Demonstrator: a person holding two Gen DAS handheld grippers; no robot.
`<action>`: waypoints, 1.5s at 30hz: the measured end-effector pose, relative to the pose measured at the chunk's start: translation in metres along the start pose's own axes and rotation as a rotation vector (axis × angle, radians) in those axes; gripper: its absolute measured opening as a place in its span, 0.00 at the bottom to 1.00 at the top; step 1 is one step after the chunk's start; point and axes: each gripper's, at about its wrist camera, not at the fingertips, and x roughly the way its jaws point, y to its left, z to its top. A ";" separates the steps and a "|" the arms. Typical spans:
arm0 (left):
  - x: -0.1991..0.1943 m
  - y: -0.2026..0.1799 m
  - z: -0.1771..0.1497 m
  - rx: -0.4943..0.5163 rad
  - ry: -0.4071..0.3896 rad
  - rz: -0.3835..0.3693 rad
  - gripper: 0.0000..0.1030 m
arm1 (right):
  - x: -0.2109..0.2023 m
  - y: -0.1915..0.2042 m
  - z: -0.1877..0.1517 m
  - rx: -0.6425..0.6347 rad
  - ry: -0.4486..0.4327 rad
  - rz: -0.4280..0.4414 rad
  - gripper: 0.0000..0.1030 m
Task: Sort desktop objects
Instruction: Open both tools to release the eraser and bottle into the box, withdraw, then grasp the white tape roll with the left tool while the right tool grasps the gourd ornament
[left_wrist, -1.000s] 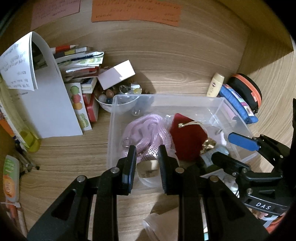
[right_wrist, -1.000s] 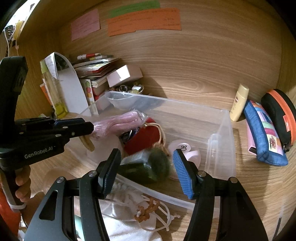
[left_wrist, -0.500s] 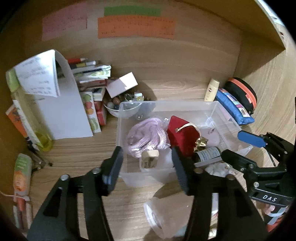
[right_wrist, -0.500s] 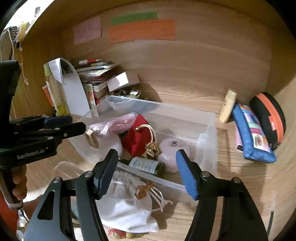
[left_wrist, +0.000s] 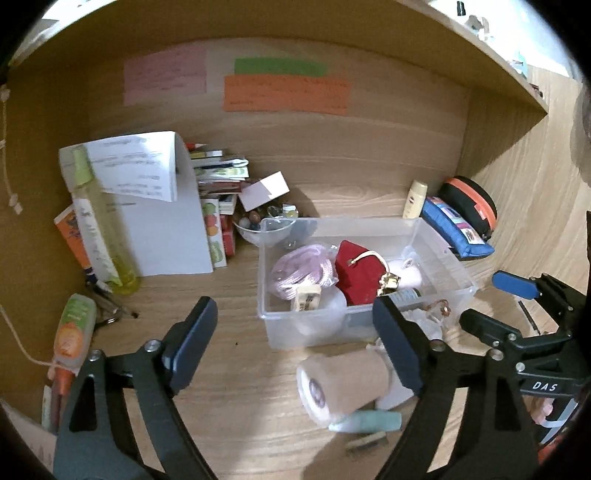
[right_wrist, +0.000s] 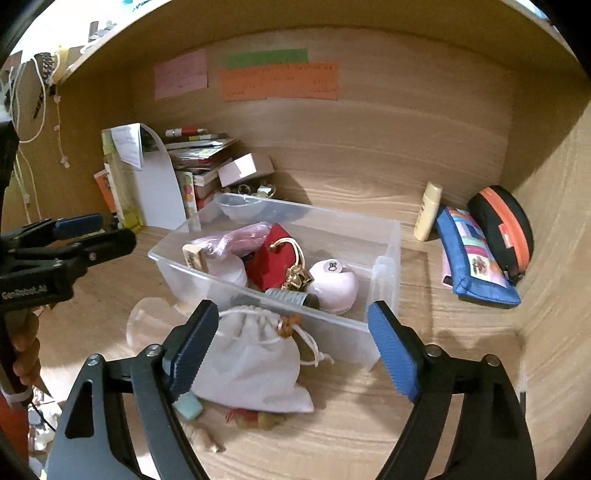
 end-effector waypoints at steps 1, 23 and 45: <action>-0.003 0.001 -0.003 -0.002 -0.001 0.003 0.85 | -0.003 0.001 -0.002 -0.002 0.000 0.000 0.79; 0.003 0.002 -0.079 0.003 0.127 -0.004 0.94 | 0.029 0.022 -0.051 -0.006 0.154 0.098 0.80; 0.032 -0.002 -0.076 -0.011 0.169 -0.062 0.94 | 0.067 0.013 -0.050 0.041 0.243 0.193 0.62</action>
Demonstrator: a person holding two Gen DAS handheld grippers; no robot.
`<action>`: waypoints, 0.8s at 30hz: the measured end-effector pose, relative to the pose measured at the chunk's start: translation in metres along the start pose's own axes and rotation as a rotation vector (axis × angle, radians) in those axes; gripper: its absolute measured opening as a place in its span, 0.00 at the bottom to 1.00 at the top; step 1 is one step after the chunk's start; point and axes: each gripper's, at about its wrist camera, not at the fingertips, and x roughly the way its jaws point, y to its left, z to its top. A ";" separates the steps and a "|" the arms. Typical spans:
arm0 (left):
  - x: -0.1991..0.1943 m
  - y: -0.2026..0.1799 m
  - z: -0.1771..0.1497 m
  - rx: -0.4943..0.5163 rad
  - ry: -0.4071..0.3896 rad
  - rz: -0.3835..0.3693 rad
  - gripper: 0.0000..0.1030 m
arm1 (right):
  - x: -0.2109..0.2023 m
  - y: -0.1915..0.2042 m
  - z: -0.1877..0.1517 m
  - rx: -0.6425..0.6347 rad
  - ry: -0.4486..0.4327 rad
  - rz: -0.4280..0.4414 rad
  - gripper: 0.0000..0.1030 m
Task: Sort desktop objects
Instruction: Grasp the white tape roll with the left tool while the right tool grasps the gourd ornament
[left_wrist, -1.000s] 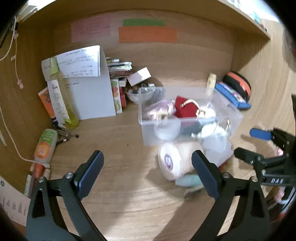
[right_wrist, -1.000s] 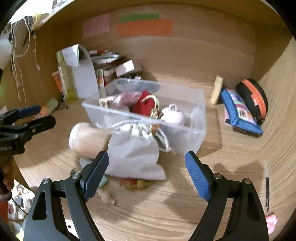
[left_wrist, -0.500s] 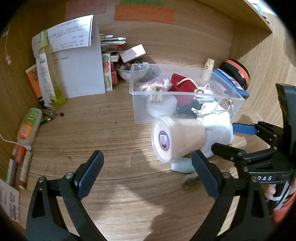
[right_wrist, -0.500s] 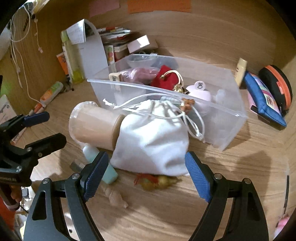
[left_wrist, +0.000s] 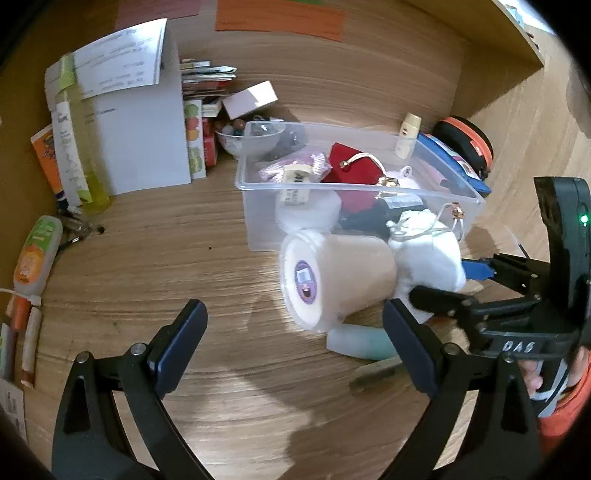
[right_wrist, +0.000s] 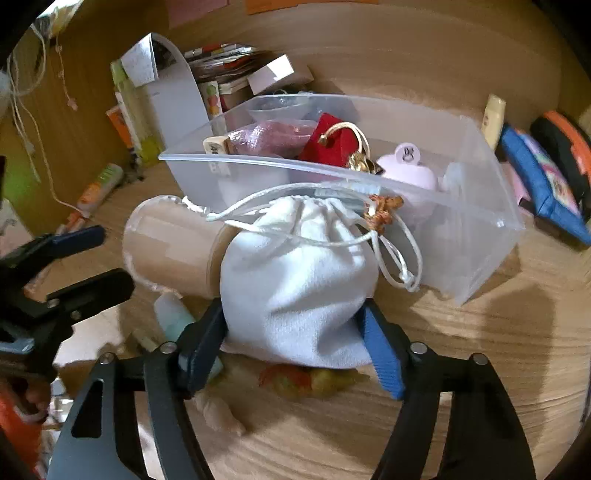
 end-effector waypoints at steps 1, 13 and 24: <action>0.001 -0.002 0.000 0.006 0.001 -0.002 0.94 | -0.002 -0.004 -0.001 0.008 0.002 0.003 0.61; 0.026 -0.029 0.006 0.045 0.046 -0.023 0.94 | -0.037 -0.054 -0.016 0.141 -0.022 -0.052 0.59; 0.050 -0.033 0.012 0.025 0.092 0.052 0.94 | -0.036 -0.011 -0.015 -0.017 -0.031 -0.070 0.61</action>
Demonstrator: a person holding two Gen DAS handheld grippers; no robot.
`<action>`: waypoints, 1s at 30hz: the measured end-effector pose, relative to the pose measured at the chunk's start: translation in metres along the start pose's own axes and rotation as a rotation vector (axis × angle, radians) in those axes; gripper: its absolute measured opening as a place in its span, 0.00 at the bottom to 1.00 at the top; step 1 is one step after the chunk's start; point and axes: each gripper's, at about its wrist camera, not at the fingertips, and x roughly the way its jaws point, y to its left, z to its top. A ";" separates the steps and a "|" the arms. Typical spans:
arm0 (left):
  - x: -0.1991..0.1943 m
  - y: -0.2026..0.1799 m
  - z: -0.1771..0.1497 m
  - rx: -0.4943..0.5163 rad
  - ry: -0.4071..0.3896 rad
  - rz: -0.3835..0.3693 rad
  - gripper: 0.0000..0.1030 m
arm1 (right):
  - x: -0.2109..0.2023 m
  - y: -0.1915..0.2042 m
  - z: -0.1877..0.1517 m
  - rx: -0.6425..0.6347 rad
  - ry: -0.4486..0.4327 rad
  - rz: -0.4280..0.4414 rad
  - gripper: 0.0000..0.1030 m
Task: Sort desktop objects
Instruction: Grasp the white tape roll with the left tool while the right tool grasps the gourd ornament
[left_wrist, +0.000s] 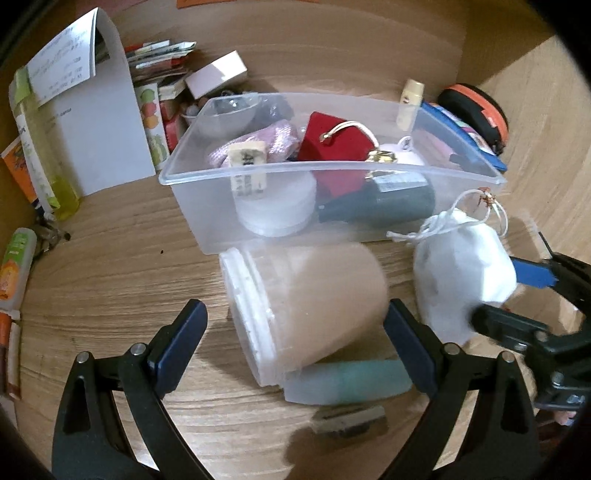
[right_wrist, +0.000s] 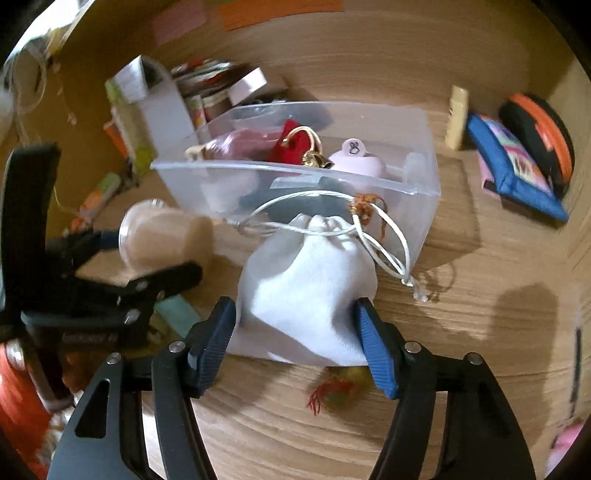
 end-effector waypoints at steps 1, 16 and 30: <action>0.001 0.002 0.001 -0.006 0.005 -0.004 0.94 | -0.004 -0.002 -0.002 -0.006 -0.006 -0.010 0.61; 0.002 0.001 0.003 -0.012 -0.013 -0.025 0.77 | -0.007 -0.034 -0.034 -0.005 0.060 -0.052 0.59; -0.005 -0.004 0.001 0.025 -0.076 0.005 0.65 | -0.009 -0.054 -0.038 0.026 0.015 -0.140 0.17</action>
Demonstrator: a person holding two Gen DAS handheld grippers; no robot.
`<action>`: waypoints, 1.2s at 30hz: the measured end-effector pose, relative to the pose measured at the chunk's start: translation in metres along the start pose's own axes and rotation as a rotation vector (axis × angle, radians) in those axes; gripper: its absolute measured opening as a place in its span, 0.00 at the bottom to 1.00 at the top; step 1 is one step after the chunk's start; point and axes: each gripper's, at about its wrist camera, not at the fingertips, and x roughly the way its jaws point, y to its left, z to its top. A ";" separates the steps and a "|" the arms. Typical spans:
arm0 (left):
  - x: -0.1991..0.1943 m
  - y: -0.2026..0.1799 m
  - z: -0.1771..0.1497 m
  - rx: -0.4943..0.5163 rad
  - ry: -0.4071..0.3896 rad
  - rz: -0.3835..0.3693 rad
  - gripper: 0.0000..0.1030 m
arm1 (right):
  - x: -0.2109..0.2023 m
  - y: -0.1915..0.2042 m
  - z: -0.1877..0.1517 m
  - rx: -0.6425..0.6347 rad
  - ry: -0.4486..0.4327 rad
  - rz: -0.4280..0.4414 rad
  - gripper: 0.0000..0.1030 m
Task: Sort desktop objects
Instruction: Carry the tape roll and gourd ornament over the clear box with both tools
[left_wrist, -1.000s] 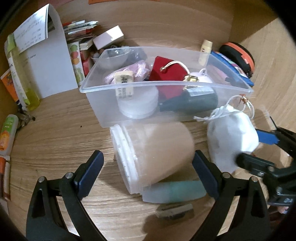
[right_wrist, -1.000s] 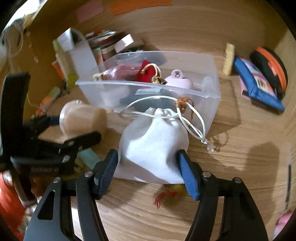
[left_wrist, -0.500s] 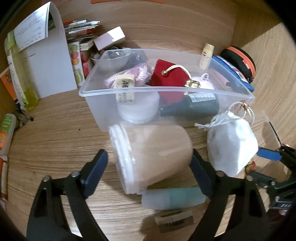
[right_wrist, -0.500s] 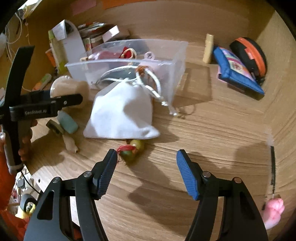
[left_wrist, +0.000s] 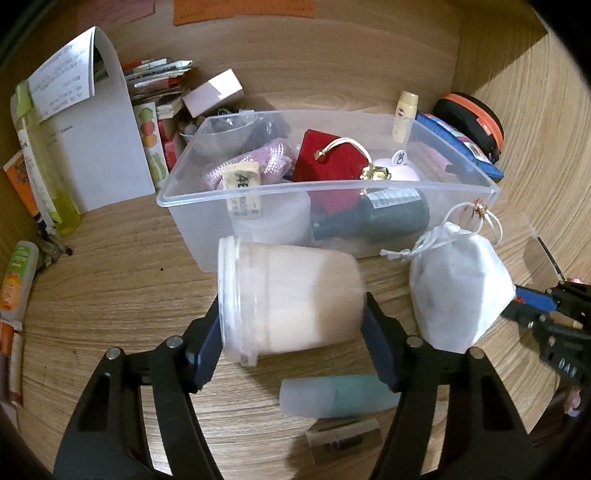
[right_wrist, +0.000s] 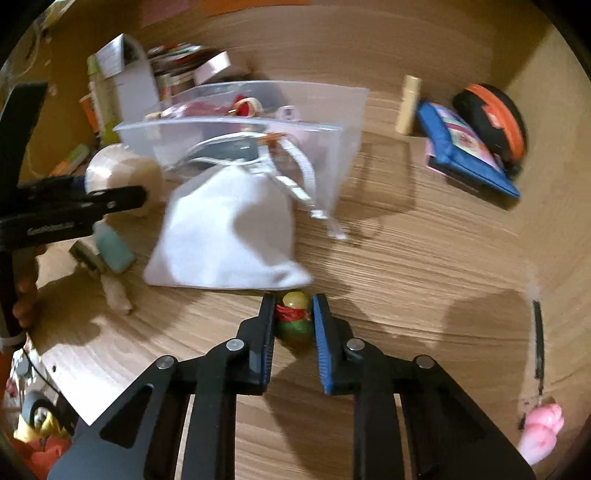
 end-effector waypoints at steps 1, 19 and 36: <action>0.000 0.000 0.000 0.000 -0.003 0.001 0.65 | -0.002 -0.006 0.001 0.019 -0.006 -0.006 0.17; -0.021 0.005 0.003 -0.022 -0.039 -0.011 0.64 | -0.058 -0.017 0.065 0.063 -0.230 -0.055 0.17; -0.055 0.016 0.022 -0.022 -0.112 -0.011 0.64 | -0.073 0.007 0.132 0.015 -0.340 -0.006 0.17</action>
